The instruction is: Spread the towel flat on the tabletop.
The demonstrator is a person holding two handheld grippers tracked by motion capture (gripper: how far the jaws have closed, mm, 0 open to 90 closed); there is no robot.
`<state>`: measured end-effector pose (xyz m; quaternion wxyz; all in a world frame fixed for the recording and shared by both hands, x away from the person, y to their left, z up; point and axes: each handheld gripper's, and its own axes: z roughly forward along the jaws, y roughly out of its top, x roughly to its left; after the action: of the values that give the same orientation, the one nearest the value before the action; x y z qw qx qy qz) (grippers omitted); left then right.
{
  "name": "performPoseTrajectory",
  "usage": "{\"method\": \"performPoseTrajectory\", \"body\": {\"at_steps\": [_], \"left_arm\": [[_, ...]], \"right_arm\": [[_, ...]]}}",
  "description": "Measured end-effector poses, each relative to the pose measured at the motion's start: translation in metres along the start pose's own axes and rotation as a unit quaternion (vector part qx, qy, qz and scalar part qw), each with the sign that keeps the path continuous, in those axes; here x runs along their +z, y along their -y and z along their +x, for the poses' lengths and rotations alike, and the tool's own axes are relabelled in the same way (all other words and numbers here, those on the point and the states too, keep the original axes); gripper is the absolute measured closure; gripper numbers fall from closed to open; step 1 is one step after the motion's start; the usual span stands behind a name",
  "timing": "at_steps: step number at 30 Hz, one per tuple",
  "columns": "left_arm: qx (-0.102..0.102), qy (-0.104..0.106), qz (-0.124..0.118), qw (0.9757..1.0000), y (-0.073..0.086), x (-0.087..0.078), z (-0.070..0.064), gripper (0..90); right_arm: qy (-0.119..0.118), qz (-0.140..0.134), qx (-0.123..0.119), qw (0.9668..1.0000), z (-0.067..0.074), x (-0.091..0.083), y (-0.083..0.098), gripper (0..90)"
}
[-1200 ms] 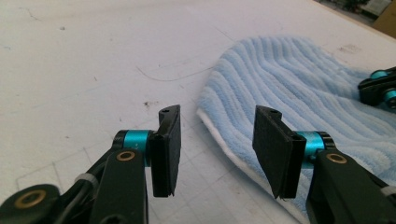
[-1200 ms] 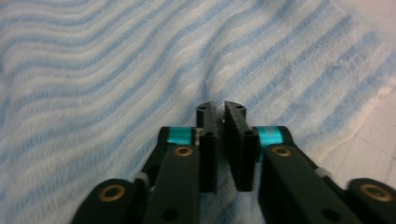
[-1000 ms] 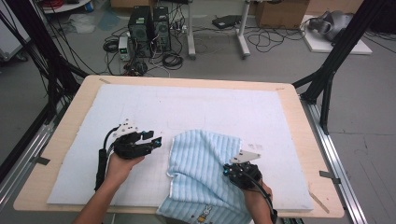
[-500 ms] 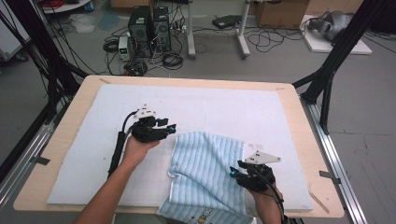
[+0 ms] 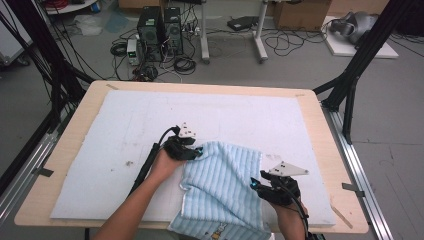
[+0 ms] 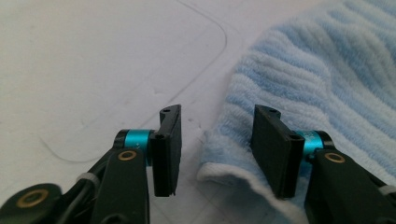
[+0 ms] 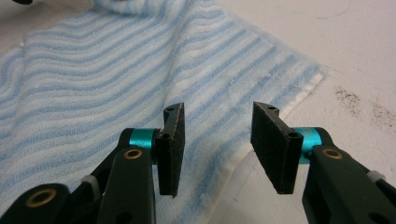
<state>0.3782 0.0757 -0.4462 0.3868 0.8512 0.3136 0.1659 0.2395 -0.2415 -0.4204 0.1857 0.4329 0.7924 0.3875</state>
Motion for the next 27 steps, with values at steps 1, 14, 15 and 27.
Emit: {"method": "performPoseTrajectory", "body": {"at_steps": [1,14,15,27], "left_arm": [[-0.001,-0.004,0.0,1.0,0.0,0.0,-0.001,51.1],[-0.013,0.0,-0.008,0.9999,0.0,-0.005,0.008,83.0],[-0.024,-0.005,-0.013,0.9996,0.0,-0.008,0.014,83.1],[-0.127,-0.064,-0.058,0.9881,0.01,-0.023,0.067,83.6]], "right_arm": [[0.0,-0.001,0.002,1.0,0.0,0.0,0.0,54.1],[-0.009,-0.001,0.003,1.0,0.002,0.007,-0.004,52.5],[-0.008,-0.001,0.002,1.0,0.002,0.008,-0.005,52.4],[-0.005,0.003,0.016,0.9999,-0.002,0.02,-0.031,51.5]]}}
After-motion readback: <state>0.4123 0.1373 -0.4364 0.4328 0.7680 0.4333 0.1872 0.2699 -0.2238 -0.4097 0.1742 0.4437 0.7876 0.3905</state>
